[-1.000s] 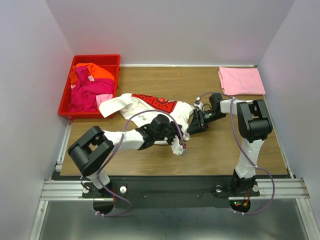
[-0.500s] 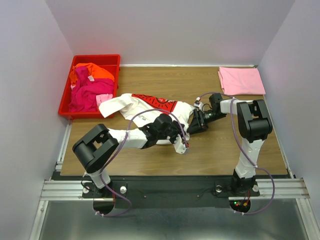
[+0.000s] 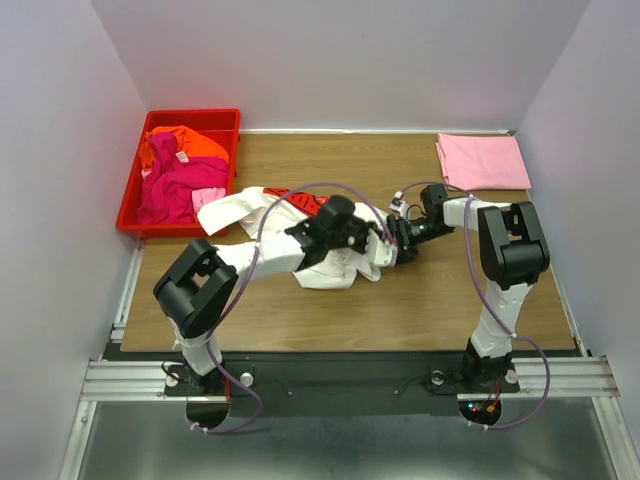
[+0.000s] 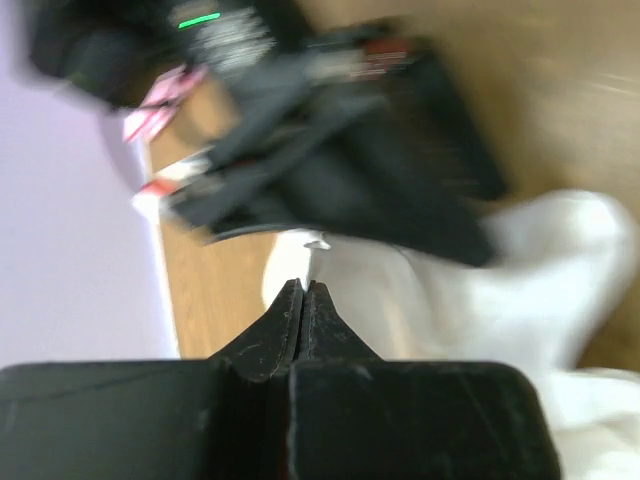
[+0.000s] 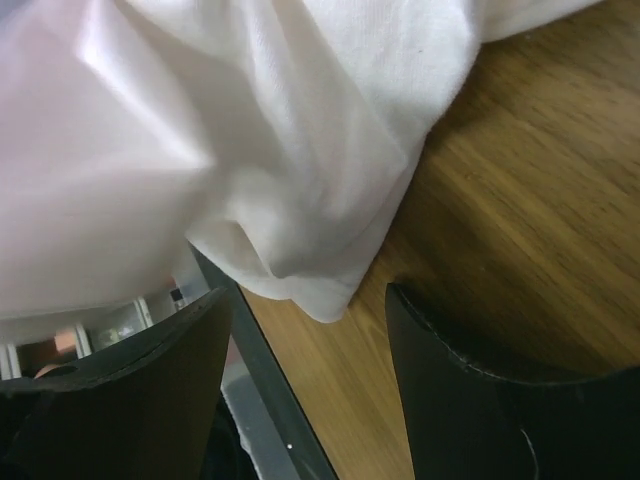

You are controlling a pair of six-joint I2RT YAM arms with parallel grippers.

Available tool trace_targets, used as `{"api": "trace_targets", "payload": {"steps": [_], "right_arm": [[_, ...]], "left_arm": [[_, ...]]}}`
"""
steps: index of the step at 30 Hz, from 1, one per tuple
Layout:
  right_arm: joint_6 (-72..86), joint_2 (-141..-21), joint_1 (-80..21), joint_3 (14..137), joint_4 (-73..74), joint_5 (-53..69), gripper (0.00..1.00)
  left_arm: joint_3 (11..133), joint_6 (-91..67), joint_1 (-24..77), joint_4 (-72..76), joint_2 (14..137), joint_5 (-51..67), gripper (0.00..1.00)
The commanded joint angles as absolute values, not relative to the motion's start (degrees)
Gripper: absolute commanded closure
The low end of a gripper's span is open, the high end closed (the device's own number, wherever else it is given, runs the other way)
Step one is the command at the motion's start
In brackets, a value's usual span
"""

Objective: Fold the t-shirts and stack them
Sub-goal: Flatten the tshirt out

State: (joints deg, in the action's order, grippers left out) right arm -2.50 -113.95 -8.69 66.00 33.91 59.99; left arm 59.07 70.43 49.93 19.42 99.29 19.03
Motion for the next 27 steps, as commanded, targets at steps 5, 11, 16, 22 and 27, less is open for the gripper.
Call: {"api": "trace_targets", "payload": {"steps": [5, 11, 16, 22, 27], "right_arm": [[-2.55, -112.24, -7.56, 68.28, 31.46, 52.39, 0.3], [-1.76, -114.78, -7.65, 71.01, 31.38, 50.1, 0.33], [-0.53, -116.89, -7.73, 71.81, 30.85, 49.3, 0.34], [-0.88, -118.21, -8.35, 71.19, 30.94, 48.6, 0.36], [-2.11, -118.13, -9.49, 69.87, 31.2, 47.2, 0.53]], "left_arm": [[80.93, 43.7, 38.08, 8.01, 100.28, 20.74, 1.0], [84.73, 35.78, 31.21, 5.45, 100.55, 20.04, 1.0], [83.94, 31.56, 26.72, 5.36, 100.81, 18.99, 1.0], [83.06, 28.83, 22.68, 5.45, 101.25, 18.28, 1.0], [81.48, 28.13, 20.39, 5.45, 99.14, 18.63, 1.0]]}}
